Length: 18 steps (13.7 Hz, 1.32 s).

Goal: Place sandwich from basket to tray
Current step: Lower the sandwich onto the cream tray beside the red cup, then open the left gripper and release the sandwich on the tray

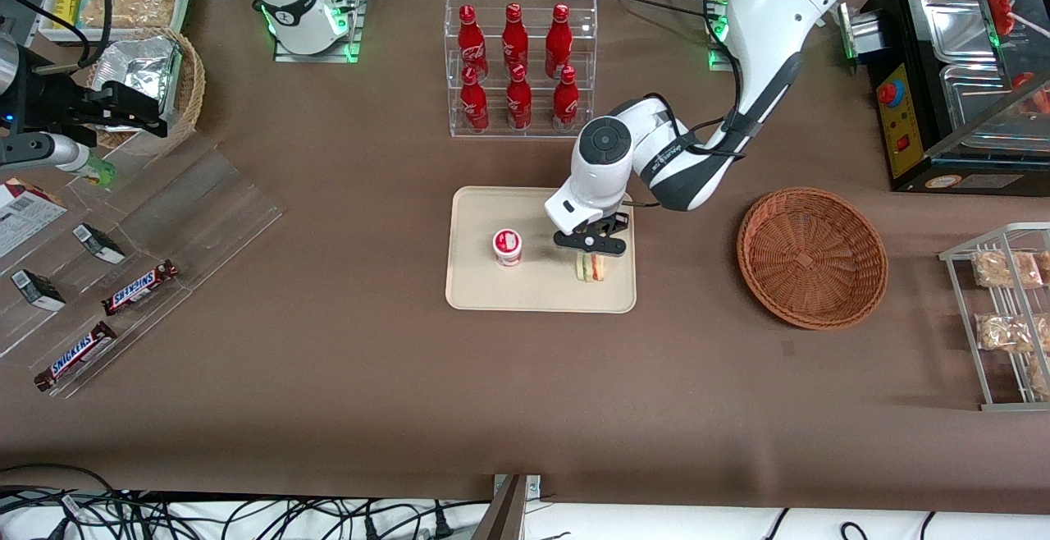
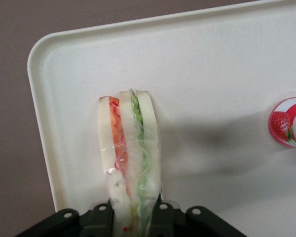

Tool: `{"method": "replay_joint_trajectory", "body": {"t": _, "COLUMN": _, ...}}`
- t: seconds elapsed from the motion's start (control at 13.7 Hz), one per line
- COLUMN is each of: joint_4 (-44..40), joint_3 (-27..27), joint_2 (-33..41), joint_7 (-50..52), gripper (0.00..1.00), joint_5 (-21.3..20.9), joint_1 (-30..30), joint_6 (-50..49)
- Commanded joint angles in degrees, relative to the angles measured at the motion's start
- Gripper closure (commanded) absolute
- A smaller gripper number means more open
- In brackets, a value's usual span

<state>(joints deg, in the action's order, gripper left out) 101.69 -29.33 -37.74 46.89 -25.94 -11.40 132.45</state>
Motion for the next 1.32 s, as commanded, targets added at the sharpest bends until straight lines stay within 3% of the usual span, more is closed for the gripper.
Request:
{"method": "replay_joint_trajectory", "body": {"t": 0.0, "joint_4": -0.9, "joint_3": 0.3, "joint_2": 0.8, "joint_7": 3.7, "gripper": 0.11, "joint_5": -1.6, "joint_1": -0.5, "joint_6": -0.3}}
{"method": "replay_joint_trajectory", "body": {"t": 0.07, "joint_4": -1.0, "joint_3": 0.2, "joint_2": 1.9, "joint_7": 5.4, "gripper": 0.00, "joint_5": -1.6, "joint_1": -0.4, "joint_6": -0.6}}
{"method": "replay_joint_trajectory", "body": {"t": 0.37, "joint_4": -1.4, "joint_3": 0.1, "joint_2": 9.6, "joint_7": 7.5, "gripper": 0.00, "joint_5": -0.1, "joint_1": 2.2, "joint_6": -5.8}}
{"method": "replay_joint_trajectory", "body": {"t": 0.73, "joint_4": -1.4, "joint_3": -0.1, "joint_2": 20.6, "joint_7": 6.8, "gripper": 0.00, "joint_5": 6.4, "joint_1": 8.1, "joint_6": -14.1}}
{"method": "replay_joint_trajectory", "body": {"t": 0.95, "joint_4": -1.5, "joint_3": -0.1, "joint_2": 25.6, "joint_7": 6.8, "gripper": 0.00, "joint_5": 8.2, "joint_1": 11.1, "joint_6": -17.5}}
{"method": "replay_joint_trajectory", "body": {"t": 1.24, "joint_4": -2.2, "joint_3": 0.0, "joint_2": 30.0, "joint_7": -1.5, "gripper": 0.00, "joint_5": 14.7, "joint_1": 15.5, "joint_6": -22.9}}
